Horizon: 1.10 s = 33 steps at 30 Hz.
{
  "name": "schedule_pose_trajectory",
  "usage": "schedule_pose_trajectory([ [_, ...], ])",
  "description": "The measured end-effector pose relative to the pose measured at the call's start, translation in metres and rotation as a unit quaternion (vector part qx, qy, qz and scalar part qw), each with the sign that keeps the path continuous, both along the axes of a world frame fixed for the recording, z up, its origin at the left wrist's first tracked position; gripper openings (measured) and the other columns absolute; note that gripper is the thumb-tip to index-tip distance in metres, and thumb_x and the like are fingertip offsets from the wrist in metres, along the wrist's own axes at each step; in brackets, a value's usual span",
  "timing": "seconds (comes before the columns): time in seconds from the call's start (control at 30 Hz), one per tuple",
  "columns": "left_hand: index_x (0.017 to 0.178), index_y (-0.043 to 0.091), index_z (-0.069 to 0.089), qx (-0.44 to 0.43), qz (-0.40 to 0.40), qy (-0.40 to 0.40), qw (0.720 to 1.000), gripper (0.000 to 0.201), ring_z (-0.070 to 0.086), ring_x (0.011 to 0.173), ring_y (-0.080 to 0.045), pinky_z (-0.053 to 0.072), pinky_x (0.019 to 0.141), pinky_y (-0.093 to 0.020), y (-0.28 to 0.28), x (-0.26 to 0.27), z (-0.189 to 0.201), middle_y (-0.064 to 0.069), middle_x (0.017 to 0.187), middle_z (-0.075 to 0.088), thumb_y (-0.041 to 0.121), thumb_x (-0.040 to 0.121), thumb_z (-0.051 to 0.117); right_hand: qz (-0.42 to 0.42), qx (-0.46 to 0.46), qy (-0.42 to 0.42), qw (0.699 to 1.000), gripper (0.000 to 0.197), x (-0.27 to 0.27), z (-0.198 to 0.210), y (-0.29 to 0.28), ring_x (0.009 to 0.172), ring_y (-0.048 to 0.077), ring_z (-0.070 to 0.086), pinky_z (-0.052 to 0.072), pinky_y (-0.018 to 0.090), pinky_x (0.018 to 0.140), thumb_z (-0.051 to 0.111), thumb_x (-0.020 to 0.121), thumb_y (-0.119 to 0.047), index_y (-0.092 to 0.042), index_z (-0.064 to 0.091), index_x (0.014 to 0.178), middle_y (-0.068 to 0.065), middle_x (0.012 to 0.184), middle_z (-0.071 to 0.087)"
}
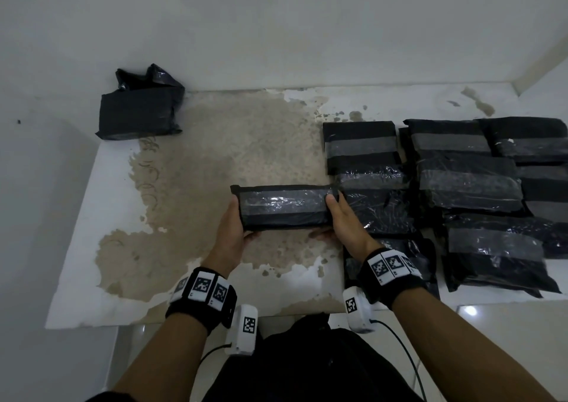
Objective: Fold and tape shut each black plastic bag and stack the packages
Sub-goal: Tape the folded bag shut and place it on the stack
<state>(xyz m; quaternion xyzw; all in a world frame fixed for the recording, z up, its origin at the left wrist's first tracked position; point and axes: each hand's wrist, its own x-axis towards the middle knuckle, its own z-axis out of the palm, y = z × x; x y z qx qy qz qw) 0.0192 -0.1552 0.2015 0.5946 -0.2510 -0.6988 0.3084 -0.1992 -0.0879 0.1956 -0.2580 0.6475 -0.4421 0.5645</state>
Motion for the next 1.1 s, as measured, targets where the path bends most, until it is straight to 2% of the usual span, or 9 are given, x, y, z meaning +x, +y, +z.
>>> schedule_pose_trajectory([
  [0.2,0.108,0.024,0.069,0.011,-0.005,-0.016,1.0,0.038,0.066,0.094,-0.015,0.056,0.076,-0.033,-0.002,-0.003,0.009,0.002,0.101,0.074,0.051,0.103,0.042,-0.002,-0.003,0.0,1.0,0.036,-0.001,-0.001,-0.002,0.104,0.038,0.069,0.063,0.054,0.074,0.039,0.107,-0.047,-0.036,0.044,0.141,0.0,0.133,0.059],
  [0.37,0.103,0.022,0.068,0.024,0.013,-0.012,1.0,0.031,0.064,0.092,-0.017,0.054,0.073,-0.033,-0.001,-0.007,0.009,0.0,0.099,0.071,0.041,0.103,0.044,-0.026,-0.008,-0.02,0.999,0.04,0.001,-0.003,-0.005,0.114,0.026,0.064,0.062,0.054,0.078,0.04,0.103,-0.057,-0.035,0.047,0.136,-0.001,0.131,0.057],
  [0.53,0.097,0.024,0.069,0.004,0.01,-0.02,1.0,0.026,0.066,0.091,-0.018,0.056,0.077,-0.034,0.0,-0.011,0.007,0.005,0.085,0.075,0.034,0.103,0.046,-0.033,-0.025,0.035,0.999,0.031,-0.002,-0.003,-0.009,0.114,0.005,0.057,0.047,0.015,0.081,0.034,0.109,-0.044,-0.029,0.049,0.131,-0.01,0.122,0.059],
  [0.6,0.096,0.024,0.069,-0.004,0.001,-0.02,1.0,0.027,0.067,0.089,-0.017,0.056,0.076,-0.034,-0.001,-0.01,0.006,0.007,0.079,0.076,0.032,0.103,0.045,-0.04,-0.023,0.022,0.999,0.029,-0.002,-0.003,-0.01,0.114,0.008,0.059,0.05,0.019,0.082,0.033,0.11,-0.042,-0.029,0.051,0.128,-0.007,0.122,0.06],
  [0.7,0.097,0.023,0.068,-0.015,-0.007,-0.026,1.0,0.027,0.069,0.081,-0.013,0.056,0.068,-0.03,-0.002,-0.012,0.008,0.008,0.077,0.076,0.031,0.103,0.043,-0.056,-0.012,-0.027,0.998,0.033,0.001,-0.001,-0.01,0.114,0.027,0.064,0.061,0.051,0.082,0.035,0.107,-0.048,-0.026,0.055,0.121,0.007,0.124,0.062],
  [0.77,0.1,0.022,0.069,-0.019,-0.01,-0.028,0.999,0.029,0.071,0.076,-0.011,0.056,0.063,-0.028,-0.003,-0.012,0.008,0.006,0.08,0.076,0.031,0.103,0.042,-0.063,0.004,-0.055,0.997,0.052,0.002,-0.002,-0.008,0.113,0.034,0.066,0.059,0.061,0.081,0.038,0.1,-0.062,-0.021,0.057,0.124,0.014,0.125,0.065],
  [0.87,0.1,0.023,0.071,-0.023,-0.007,-0.026,0.999,0.03,0.073,0.075,-0.011,0.056,0.058,-0.026,-0.005,-0.014,0.006,0.004,0.083,0.077,0.034,0.104,0.044,-0.059,0.011,-0.034,0.998,0.066,-0.001,0.001,-0.008,0.114,0.028,0.067,0.057,0.052,0.093,0.037,0.095,-0.072,-0.018,0.062,0.124,0.011,0.123,0.069],
  [0.97,0.098,0.022,0.071,-0.012,0.009,-0.021,1.0,0.027,0.071,0.082,-0.019,0.058,0.072,-0.034,-0.005,-0.016,0.003,0.002,0.086,0.077,0.036,0.103,0.048,-0.083,0.006,-0.063,0.995,0.046,-0.006,0.006,-0.011,0.106,0.024,0.071,0.06,0.041,0.083,0.035,0.107,-0.05,-0.018,0.067,0.117,0.008,0.114,0.075],
  [1.1,0.1,0.021,0.07,-0.011,0.026,-0.031,0.999,0.026,0.066,0.087,-0.023,0.053,0.088,-0.042,-0.006,-0.019,-0.003,0.003,0.082,0.076,0.037,0.103,0.05,-0.065,-0.012,0.021,0.998,0.036,-0.013,0.004,-0.011,0.113,0.026,0.067,0.056,0.052,0.095,0.029,0.111,-0.037,-0.023,0.061,0.12,0.008,0.122,0.069],
])
